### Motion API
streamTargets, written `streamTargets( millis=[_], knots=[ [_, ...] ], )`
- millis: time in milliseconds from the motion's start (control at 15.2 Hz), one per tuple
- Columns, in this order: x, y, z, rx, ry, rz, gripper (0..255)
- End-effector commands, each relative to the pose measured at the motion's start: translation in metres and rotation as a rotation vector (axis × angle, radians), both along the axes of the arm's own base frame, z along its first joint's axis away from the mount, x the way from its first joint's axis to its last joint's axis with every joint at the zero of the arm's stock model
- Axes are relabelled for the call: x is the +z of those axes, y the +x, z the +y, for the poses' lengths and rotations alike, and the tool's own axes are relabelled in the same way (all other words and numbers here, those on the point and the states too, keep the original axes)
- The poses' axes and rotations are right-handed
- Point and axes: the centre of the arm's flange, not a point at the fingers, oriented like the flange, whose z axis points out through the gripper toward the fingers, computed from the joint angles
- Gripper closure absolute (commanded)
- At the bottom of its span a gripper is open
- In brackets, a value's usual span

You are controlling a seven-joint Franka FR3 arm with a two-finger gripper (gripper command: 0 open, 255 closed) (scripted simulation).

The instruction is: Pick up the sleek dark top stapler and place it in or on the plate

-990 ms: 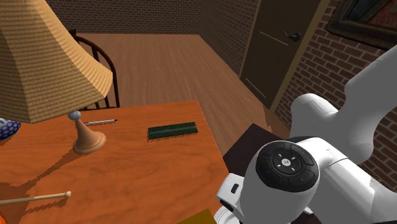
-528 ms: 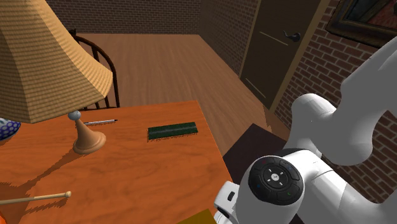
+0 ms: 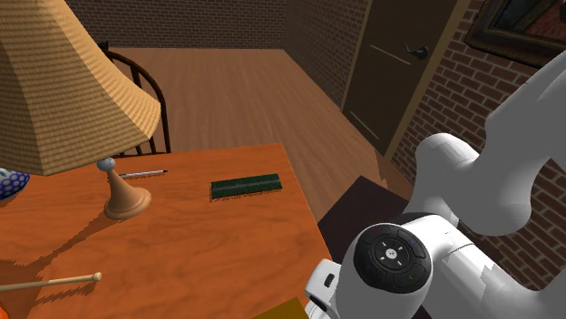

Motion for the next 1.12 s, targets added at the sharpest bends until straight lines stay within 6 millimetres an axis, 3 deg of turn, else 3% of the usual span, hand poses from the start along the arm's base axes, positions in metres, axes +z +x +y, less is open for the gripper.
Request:
streamTargets(
  millis=[0,264,528,1056],
  knots=[
    [0.0,0.0,0.0,0.0,0.0,0.0,0],
    [0.0,0.0,0.0,0.0,0.0,0.0,0],
    [0.049,0.005,0.005,0.0,0.0,0.0,0],
    [0.049,0.005,0.005,0.0,0.0,0.0,0]
  ],
)
